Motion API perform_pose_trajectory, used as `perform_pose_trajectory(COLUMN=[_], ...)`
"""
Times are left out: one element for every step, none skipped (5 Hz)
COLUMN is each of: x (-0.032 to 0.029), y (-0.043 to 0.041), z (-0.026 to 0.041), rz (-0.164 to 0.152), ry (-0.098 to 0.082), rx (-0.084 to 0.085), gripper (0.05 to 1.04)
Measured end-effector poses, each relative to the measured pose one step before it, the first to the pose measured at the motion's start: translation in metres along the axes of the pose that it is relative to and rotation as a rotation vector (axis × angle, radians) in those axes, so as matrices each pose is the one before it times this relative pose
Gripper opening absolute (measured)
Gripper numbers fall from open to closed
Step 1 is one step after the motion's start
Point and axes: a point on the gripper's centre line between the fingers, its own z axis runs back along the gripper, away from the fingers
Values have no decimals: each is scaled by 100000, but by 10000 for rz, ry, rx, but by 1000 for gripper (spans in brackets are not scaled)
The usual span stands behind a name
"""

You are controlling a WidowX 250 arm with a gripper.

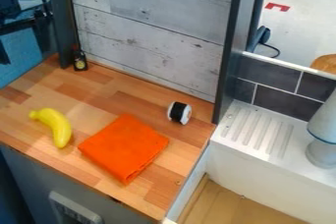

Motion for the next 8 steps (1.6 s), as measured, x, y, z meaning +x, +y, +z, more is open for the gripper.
perform_pose_trajectory(x=[-272,317,717,622,1022,1234,1346,525], y=[130,-89,-479,-335,-450,-564,-625,-2214], z=[-943,-943,164,189,-13,111,-1123,-1558], rz=[14,82,141,180,694,947,963,738], ry=[301,184,-206,-352,-624,-789,-541,-447], rx=[153,112,-170,-187,-301,-373,-109,181], gripper=[989,989,989,989,989,989,989,989])
